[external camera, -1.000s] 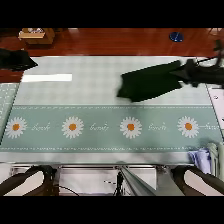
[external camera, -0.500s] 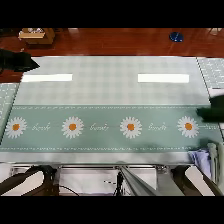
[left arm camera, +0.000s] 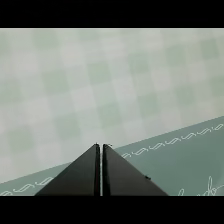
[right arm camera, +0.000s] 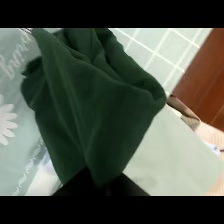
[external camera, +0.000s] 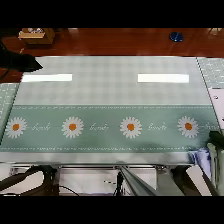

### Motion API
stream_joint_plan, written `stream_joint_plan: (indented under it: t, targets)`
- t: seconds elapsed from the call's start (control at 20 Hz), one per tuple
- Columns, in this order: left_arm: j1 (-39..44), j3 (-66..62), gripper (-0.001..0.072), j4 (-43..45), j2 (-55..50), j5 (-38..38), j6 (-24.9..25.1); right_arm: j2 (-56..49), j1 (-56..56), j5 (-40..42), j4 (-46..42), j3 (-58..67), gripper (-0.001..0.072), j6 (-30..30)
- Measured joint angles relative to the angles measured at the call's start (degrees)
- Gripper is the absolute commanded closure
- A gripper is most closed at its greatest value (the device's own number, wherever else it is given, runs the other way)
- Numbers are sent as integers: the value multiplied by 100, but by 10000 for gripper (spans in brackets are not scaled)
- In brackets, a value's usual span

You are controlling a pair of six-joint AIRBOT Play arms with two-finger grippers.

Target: Fold the shirts.

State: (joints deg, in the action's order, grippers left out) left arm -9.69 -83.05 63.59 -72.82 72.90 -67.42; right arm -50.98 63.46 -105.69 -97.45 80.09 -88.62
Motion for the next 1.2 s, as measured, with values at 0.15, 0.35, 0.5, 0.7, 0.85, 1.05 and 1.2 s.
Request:
stream_joint_plan:
  t: [0.15,0.35,0.5,0.7,0.85,1.05,1.2]
  targets:
    - [0,0,649,13,-133,-337,20,55,103,-31,-481,-680,684,13]
    - [0,0,649,393,-212,-911,39,256,492,28,-1572,-1840,684,90]
    - [0,0,649,859,-254,-1121,39,452,1106,229,-2138,-2490,684,195]
    - [0,0,649,1379,-295,-1309,35,575,1762,542,-2498,-3040,683,424]
    - [-9,0,649,1598,-337,-1412,20,603,1932,798,-2771,-3303,654,570]
    - [-46,0,649,1722,-372,-1456,13,614,2011,1196,-2922,-3480,361,723]
    - [-87,0,649,1766,-382,-1473,-13,616,2022,1615,-2942,-3521,318,820]
